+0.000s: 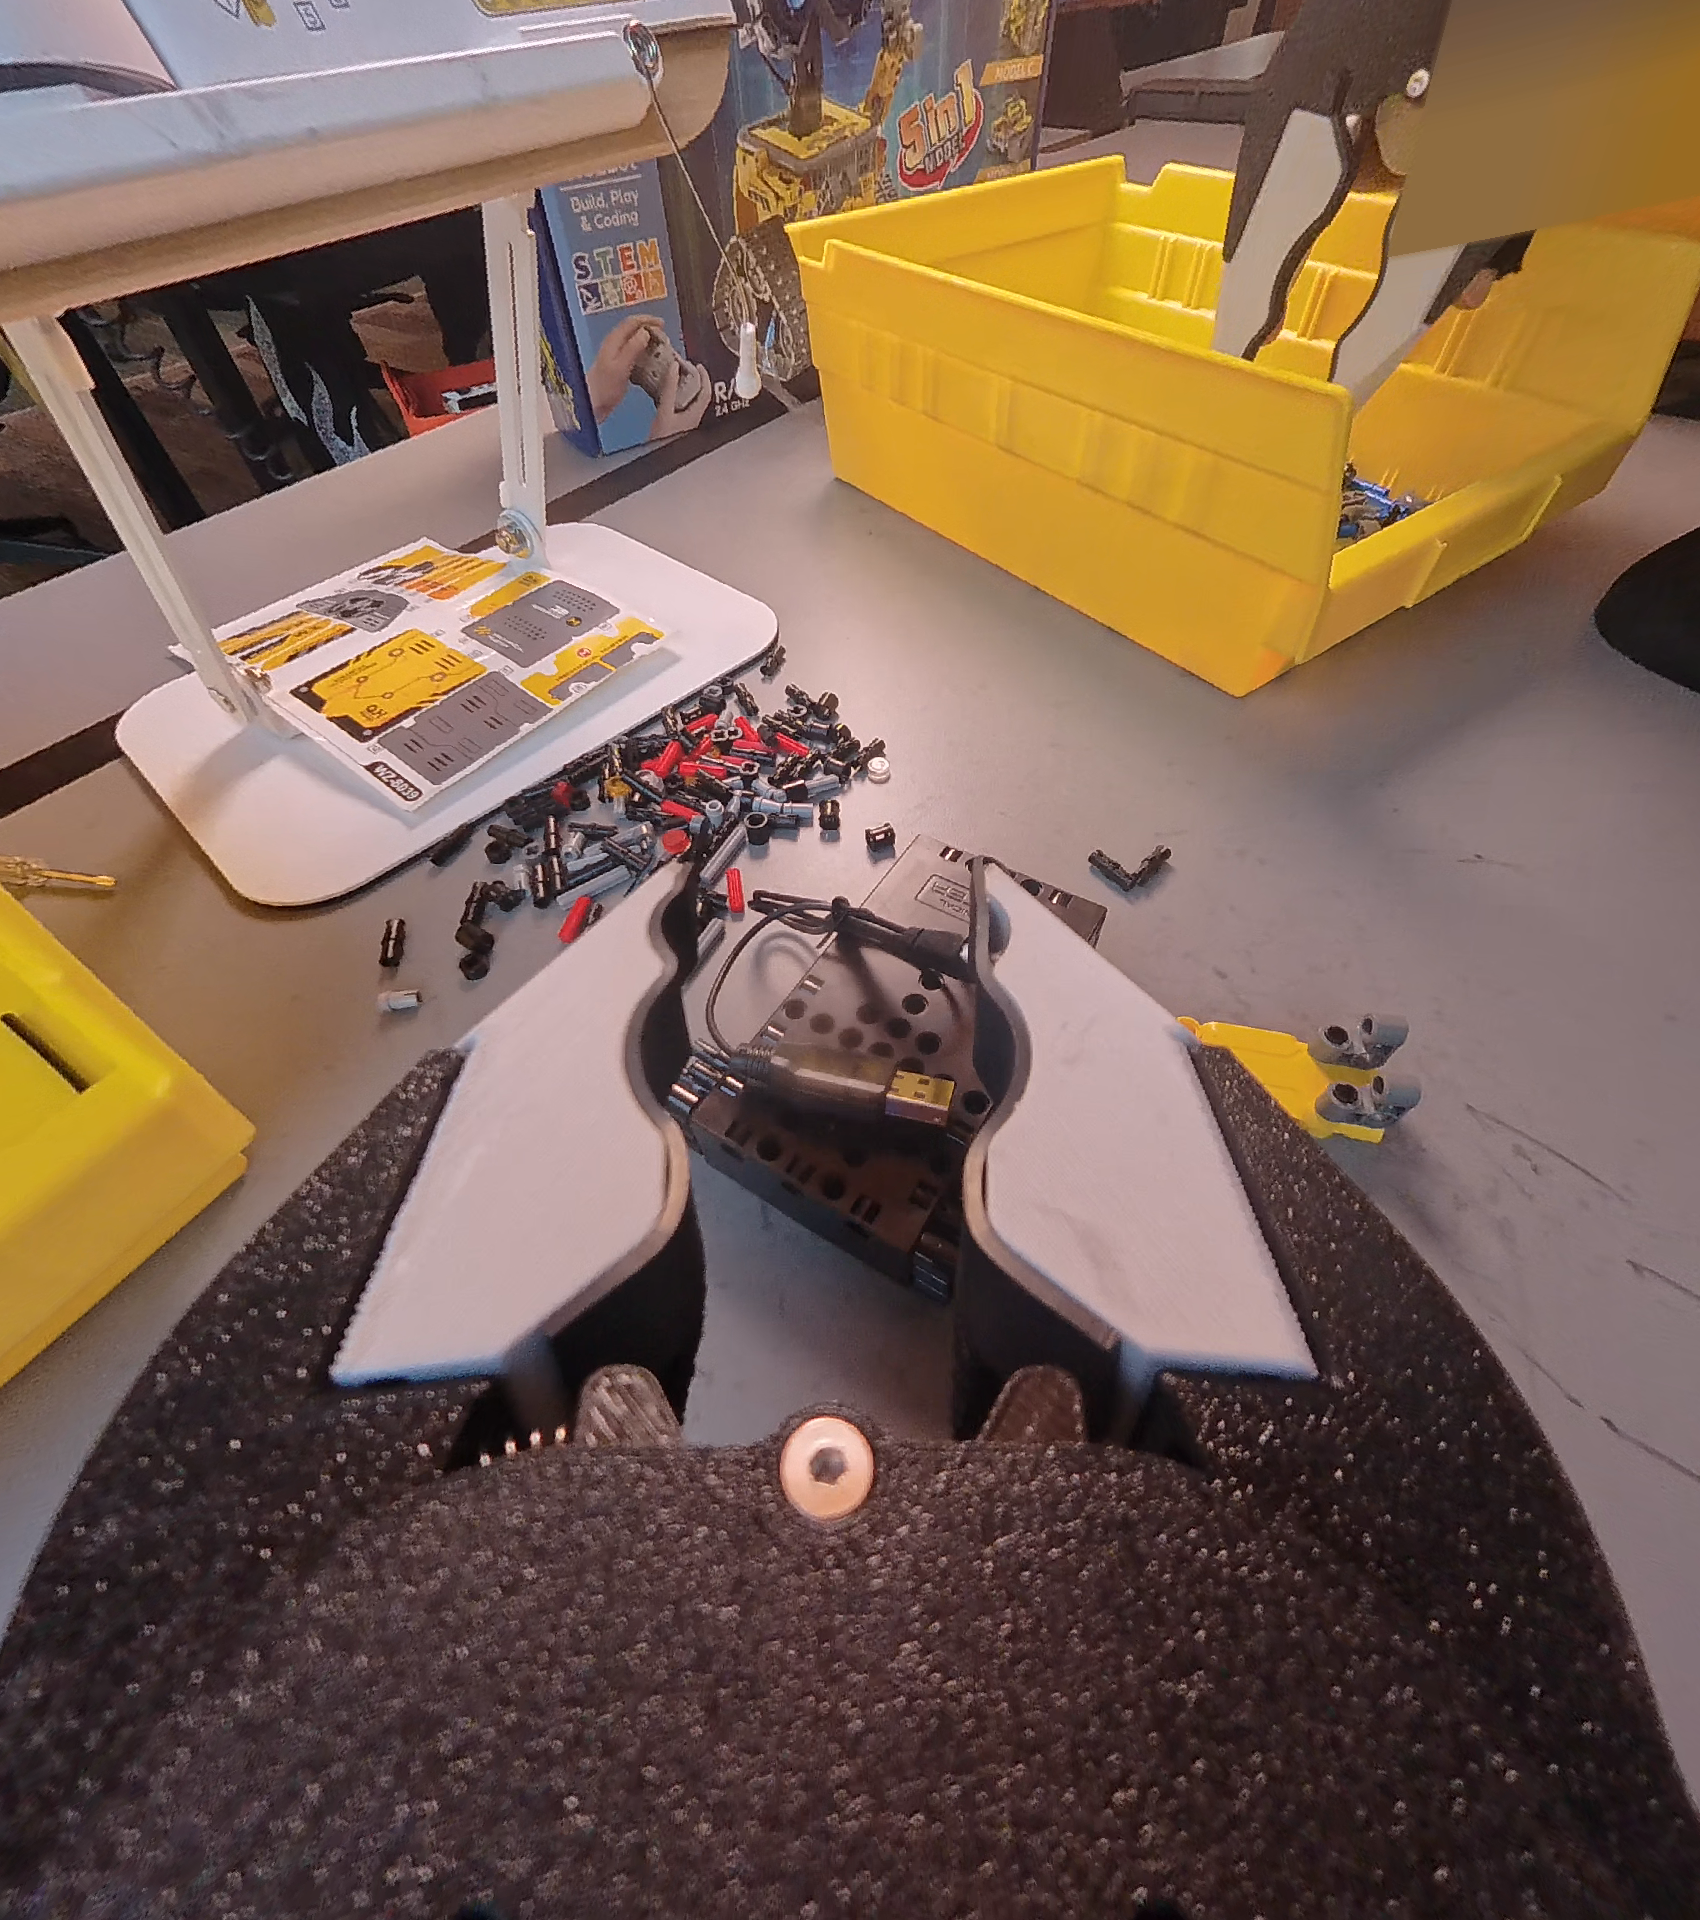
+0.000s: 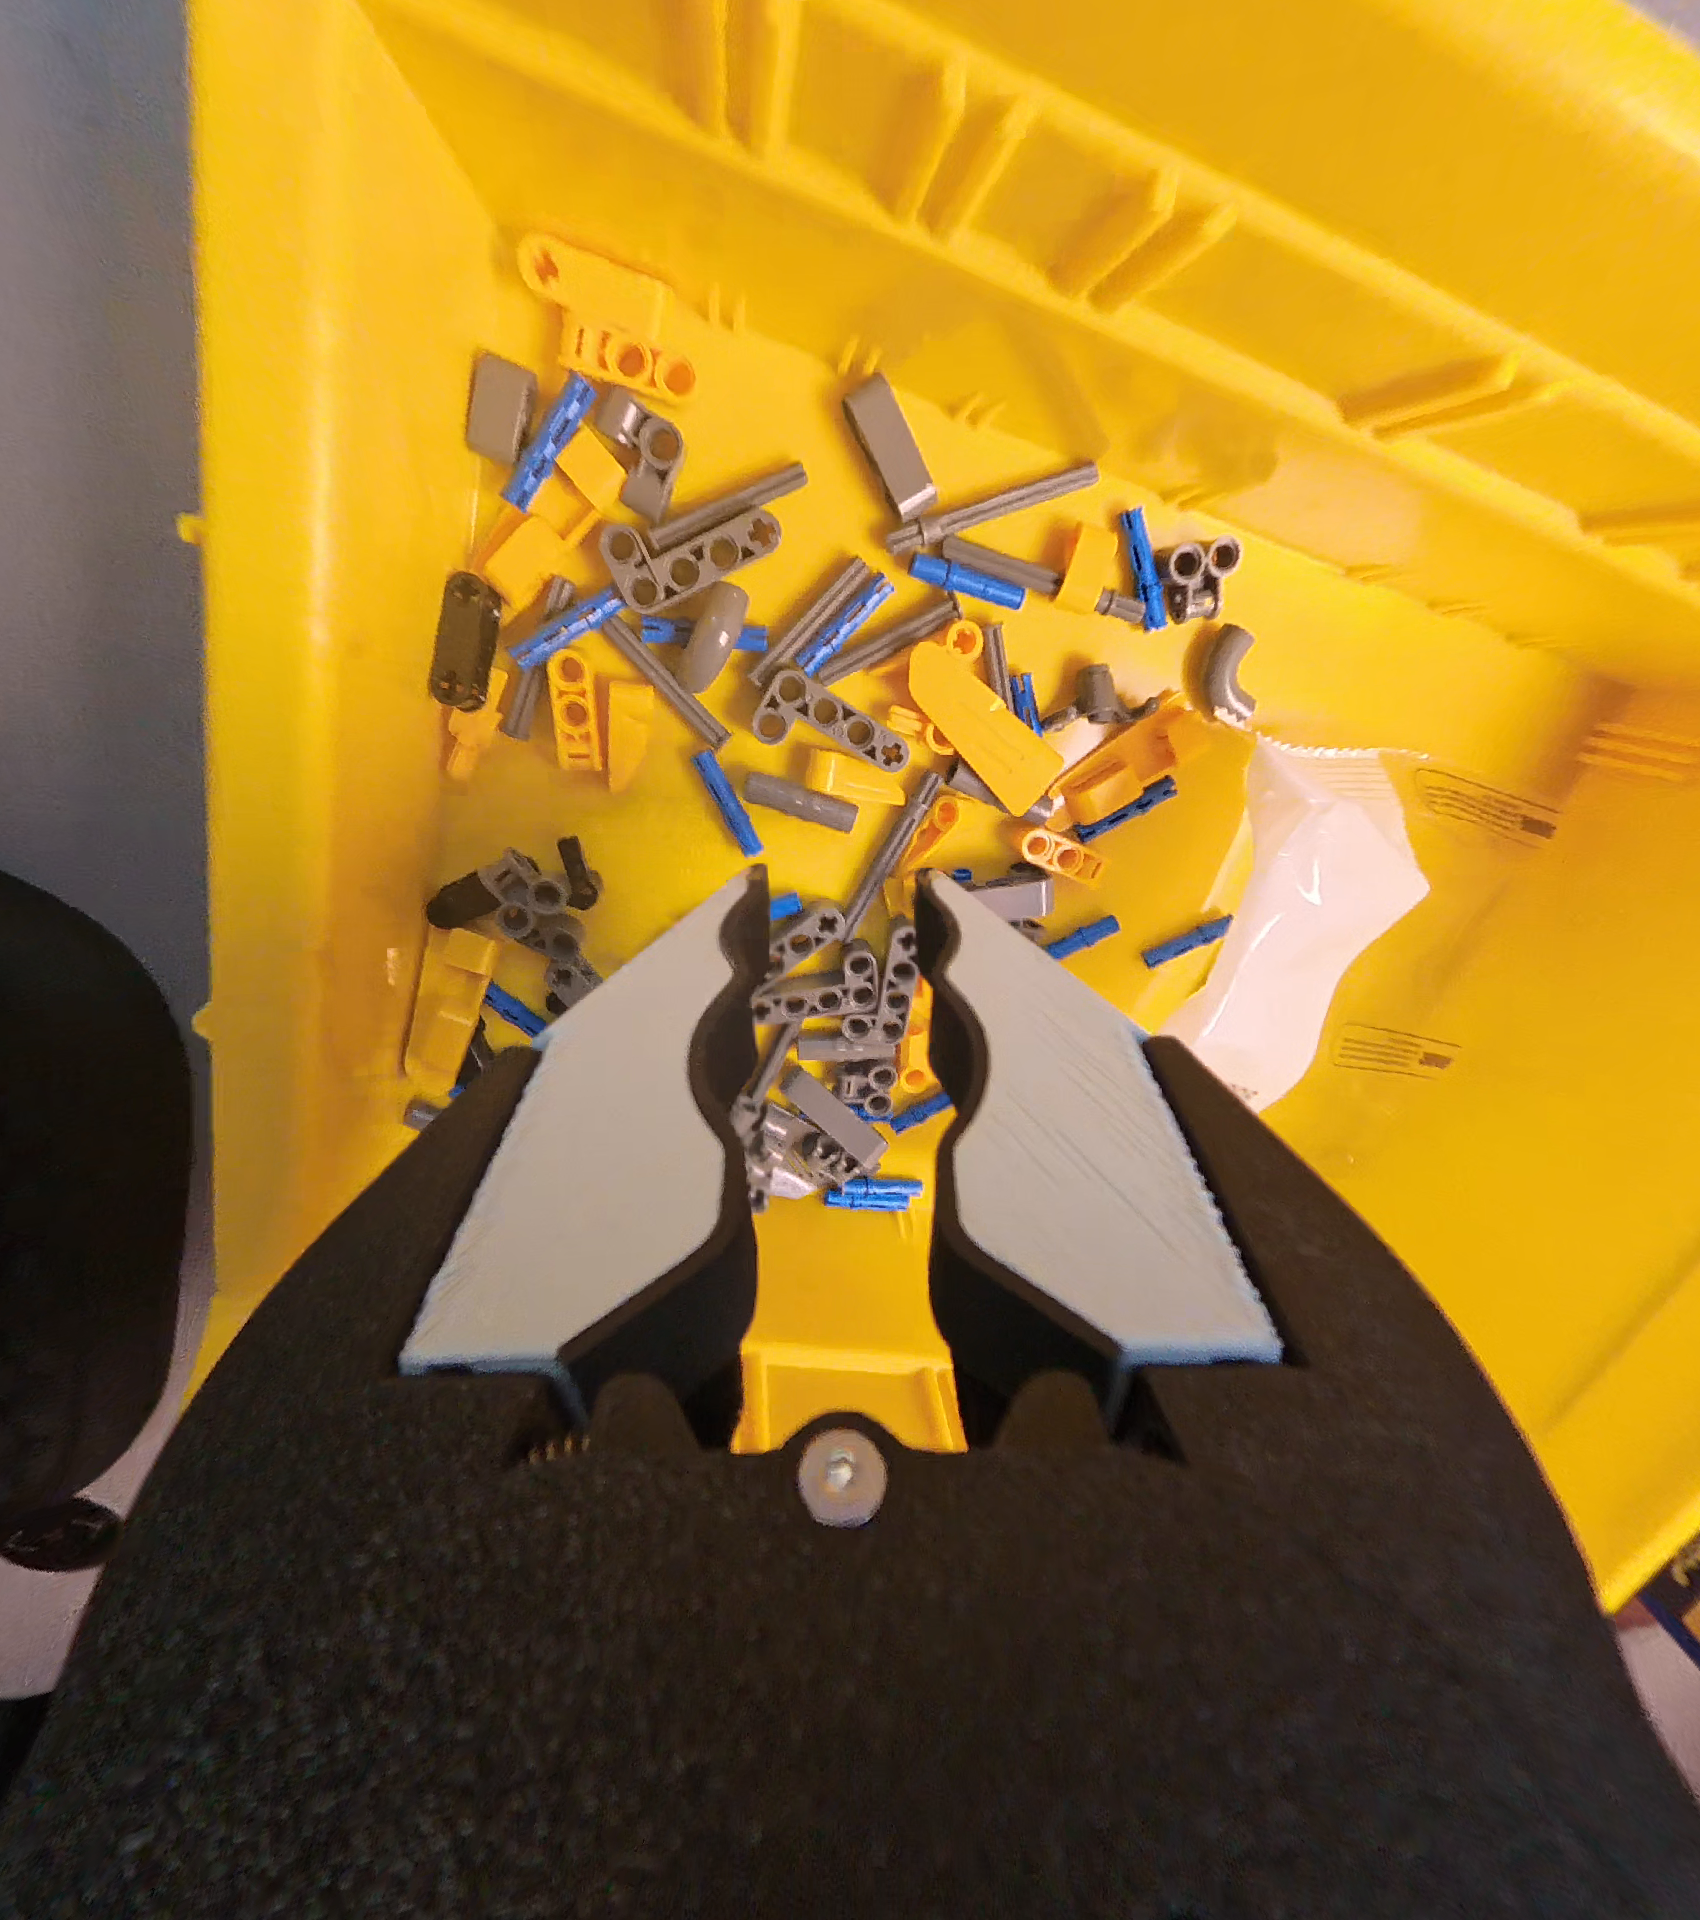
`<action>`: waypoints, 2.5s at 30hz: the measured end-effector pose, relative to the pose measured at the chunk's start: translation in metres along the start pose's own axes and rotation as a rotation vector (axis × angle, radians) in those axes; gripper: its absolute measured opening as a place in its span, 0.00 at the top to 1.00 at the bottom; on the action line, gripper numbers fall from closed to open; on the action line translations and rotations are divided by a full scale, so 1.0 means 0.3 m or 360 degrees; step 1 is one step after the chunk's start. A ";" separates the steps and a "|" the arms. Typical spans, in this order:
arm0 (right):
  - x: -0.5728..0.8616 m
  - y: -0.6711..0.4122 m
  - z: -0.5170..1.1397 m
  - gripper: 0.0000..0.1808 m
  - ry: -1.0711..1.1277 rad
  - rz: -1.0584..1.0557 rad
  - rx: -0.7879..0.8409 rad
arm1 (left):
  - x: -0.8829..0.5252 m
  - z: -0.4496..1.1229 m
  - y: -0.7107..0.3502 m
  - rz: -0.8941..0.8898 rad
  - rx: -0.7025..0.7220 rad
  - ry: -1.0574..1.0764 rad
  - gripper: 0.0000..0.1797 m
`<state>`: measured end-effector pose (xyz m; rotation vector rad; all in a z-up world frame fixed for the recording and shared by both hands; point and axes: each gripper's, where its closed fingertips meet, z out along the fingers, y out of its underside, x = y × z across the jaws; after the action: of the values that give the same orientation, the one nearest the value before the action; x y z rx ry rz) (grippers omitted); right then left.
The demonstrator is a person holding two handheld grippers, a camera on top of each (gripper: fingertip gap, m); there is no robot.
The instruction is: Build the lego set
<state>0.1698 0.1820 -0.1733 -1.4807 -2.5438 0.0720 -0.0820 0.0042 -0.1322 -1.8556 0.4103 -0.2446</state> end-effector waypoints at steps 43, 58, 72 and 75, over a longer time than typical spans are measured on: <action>0.044 -0.069 -0.001 0.78 -0.0008 0.0103 0.0247 | 0.007 -0.010 -0.008 0.0004 0.0015 0.0009 0.71; -0.075 -0.127 0.107 0.90 -0.0223 -0.0080 0.0152 | 0.007 -0.011 -0.004 -0.0001 0.0013 0.0014 0.71; 0.070 0.011 0.038 0.95 0.0063 0.0085 0.0040 | 0.009 -0.003 0.005 0.0005 -0.0006 0.0012 0.71; 0.066 0.031 0.017 0.89 0.0045 0.0125 0.0045 | 0.009 -0.002 0.006 0.0007 -0.0009 0.0012 0.71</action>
<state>0.1673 0.2040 -0.1768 -1.5596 -2.4519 0.0976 -0.0799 0.0021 -0.1339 -1.8595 0.4207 -0.2476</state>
